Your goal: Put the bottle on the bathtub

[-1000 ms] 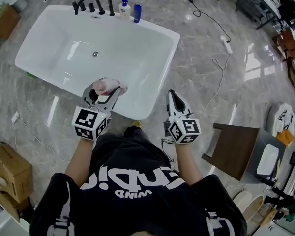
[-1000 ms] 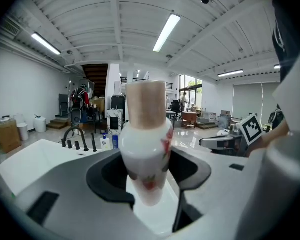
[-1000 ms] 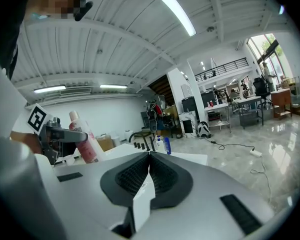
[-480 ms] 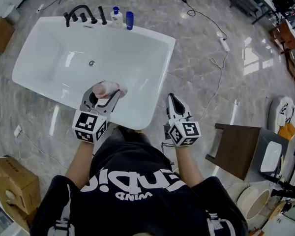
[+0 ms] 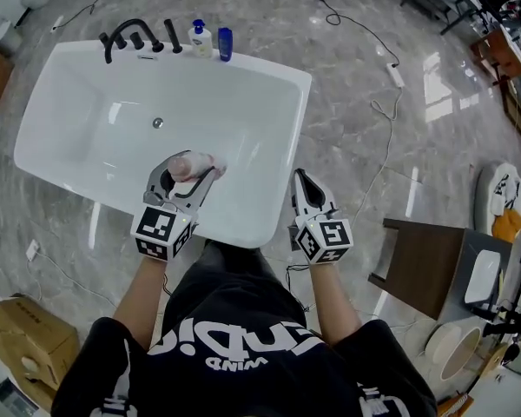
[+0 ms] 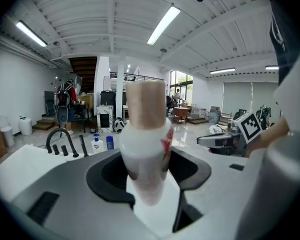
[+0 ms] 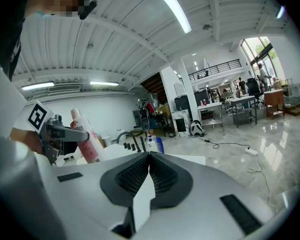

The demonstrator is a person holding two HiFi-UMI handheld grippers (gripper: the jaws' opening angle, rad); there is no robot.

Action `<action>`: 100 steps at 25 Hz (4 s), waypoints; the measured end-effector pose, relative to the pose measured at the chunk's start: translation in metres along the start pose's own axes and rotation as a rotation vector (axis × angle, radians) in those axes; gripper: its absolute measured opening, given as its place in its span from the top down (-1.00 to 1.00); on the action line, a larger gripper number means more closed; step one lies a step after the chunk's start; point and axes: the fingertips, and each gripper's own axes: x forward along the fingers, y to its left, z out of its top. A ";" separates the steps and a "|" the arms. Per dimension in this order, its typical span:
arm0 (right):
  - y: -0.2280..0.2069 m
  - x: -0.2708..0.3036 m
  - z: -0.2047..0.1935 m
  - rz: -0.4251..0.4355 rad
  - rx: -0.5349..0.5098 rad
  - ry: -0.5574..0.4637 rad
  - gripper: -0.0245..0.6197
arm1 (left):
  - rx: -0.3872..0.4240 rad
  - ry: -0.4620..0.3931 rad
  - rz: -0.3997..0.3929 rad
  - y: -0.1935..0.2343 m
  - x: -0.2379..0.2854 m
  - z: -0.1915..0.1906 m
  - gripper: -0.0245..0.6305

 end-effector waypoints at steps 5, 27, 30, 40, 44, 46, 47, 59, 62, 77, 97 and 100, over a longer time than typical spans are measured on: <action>-0.002 0.035 -0.010 0.003 -0.006 0.005 0.85 | 0.002 0.009 -0.011 0.025 0.028 -0.013 0.22; -0.042 0.156 -0.084 0.002 -0.028 -0.019 0.85 | 0.024 0.024 -0.078 0.088 0.161 -0.101 0.22; -0.049 0.167 -0.088 0.003 -0.047 -0.024 0.85 | -0.022 0.042 -0.067 0.096 0.177 -0.109 0.22; -0.087 0.210 -0.093 -0.029 -0.026 -0.061 0.85 | 0.031 -0.045 -0.098 0.127 0.258 -0.085 0.22; -0.101 0.228 -0.094 -0.036 -0.038 -0.062 0.85 | 0.060 -0.039 -0.088 0.142 0.297 -0.085 0.22; -0.106 0.239 -0.095 -0.035 -0.047 -0.064 0.85 | 0.060 -0.033 -0.086 0.151 0.317 -0.085 0.22; -0.109 0.244 -0.094 -0.036 -0.052 -0.065 0.85 | 0.066 -0.032 -0.084 0.155 0.327 -0.083 0.22; -0.123 0.300 -0.097 -0.023 -0.062 -0.022 0.85 | 0.142 0.044 -0.048 0.192 0.437 -0.089 0.22; -0.123 0.307 -0.103 -0.015 -0.068 -0.012 0.85 | 0.150 0.072 -0.042 0.195 0.460 -0.096 0.22; -0.143 0.318 -0.119 -0.061 -0.019 -0.010 0.85 | 0.103 0.040 -0.053 0.199 0.520 -0.082 0.22; -0.136 0.304 -0.129 -0.075 0.043 0.004 0.85 | 0.032 0.069 -0.006 0.196 0.478 -0.097 0.20; -0.133 0.296 -0.120 -0.078 0.043 0.004 0.85 | 0.028 0.072 -0.014 0.189 0.458 -0.096 0.20</action>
